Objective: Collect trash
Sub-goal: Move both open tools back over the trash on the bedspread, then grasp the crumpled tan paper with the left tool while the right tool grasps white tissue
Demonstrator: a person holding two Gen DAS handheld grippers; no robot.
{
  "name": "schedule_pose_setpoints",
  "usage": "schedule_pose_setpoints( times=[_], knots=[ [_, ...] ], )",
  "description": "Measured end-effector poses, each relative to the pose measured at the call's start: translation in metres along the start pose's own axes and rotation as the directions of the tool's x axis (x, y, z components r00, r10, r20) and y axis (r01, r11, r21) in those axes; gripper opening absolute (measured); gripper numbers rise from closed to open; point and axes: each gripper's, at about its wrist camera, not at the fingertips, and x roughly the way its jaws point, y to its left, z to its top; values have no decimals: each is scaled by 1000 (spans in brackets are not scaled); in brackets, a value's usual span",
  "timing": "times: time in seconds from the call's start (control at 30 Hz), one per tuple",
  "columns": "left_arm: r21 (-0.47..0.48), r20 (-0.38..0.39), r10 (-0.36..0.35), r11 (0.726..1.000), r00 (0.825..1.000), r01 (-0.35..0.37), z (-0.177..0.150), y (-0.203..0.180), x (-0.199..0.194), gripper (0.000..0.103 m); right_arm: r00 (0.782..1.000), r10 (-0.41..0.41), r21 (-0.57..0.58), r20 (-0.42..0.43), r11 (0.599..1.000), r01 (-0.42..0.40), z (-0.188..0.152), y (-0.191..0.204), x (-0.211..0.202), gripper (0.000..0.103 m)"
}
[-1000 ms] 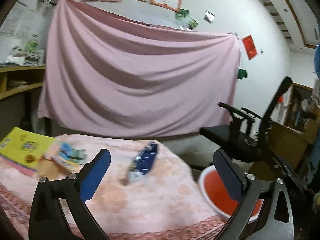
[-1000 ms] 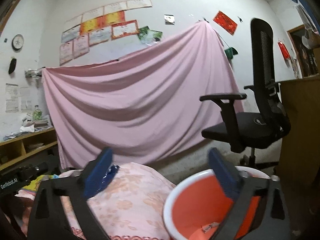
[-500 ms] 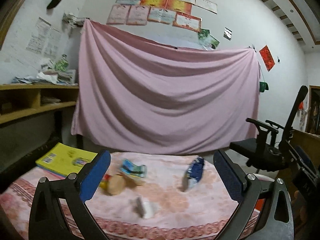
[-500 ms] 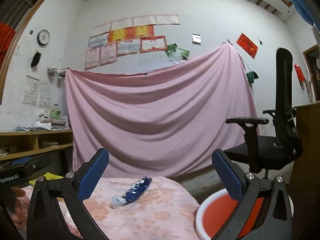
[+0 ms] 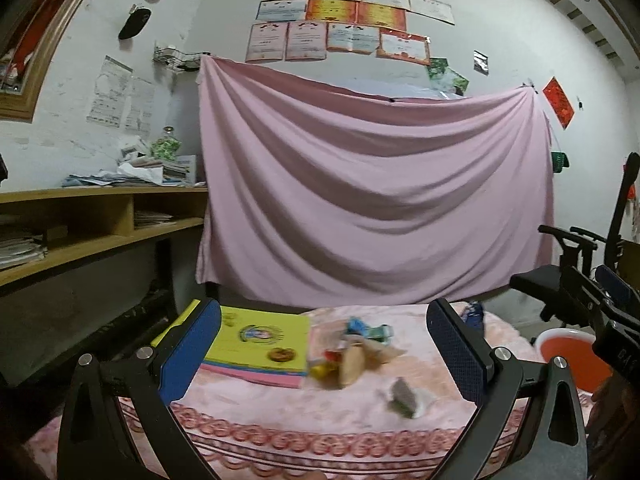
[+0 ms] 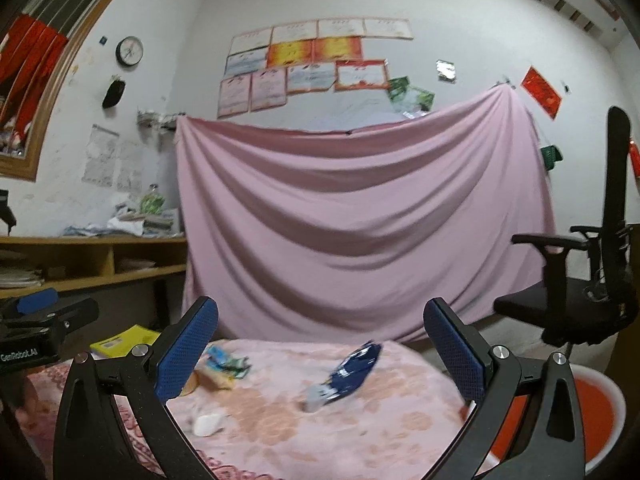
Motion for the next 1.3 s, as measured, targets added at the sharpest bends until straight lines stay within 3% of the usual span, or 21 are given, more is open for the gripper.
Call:
schedule_pose_setpoints(
  times=[0.27,0.47,0.63,0.73,0.83,0.9,1.03,1.13,1.2,1.3],
  knots=[
    [13,-29,21,1000,999,-20,-10,24,13,101,983,65,-11,-169,998,-68,-18,29,33,103],
    [-5,-130,10,1000,991,-11,-20,35,34,100,954,96,-15,-283,994,-104,-29,40,53,103],
    [-17,-228,-9,1000,974,5,-29,39,53,99,896,140,21,-422,989,-145,-41,41,73,103],
    [-42,-288,-43,999,957,32,-35,42,64,94,852,175,50,-493,984,-172,-48,41,82,103],
    [-65,-355,-75,996,932,56,-39,43,76,77,781,217,84,-585,974,-208,-60,45,94,102],
    [-83,-398,-98,994,912,71,-44,43,84,67,745,237,97,-624,969,-227,-66,49,100,100],
    [-106,-441,-135,990,887,98,-50,43,91,59,679,255,115,-688,963,-244,-77,54,110,85],
    [-106,-472,-156,987,868,119,-53,39,96,53,653,259,125,-712,961,-246,-81,55,114,78],
    [-105,-490,-168,985,855,133,-53,36,100,47,650,261,125,-714,960,-249,-82,55,113,73],
    [-113,-513,-198,980,835,163,-55,31,105,43,644,269,128,-716,958,-258,-82,57,114,55]
  ],
)
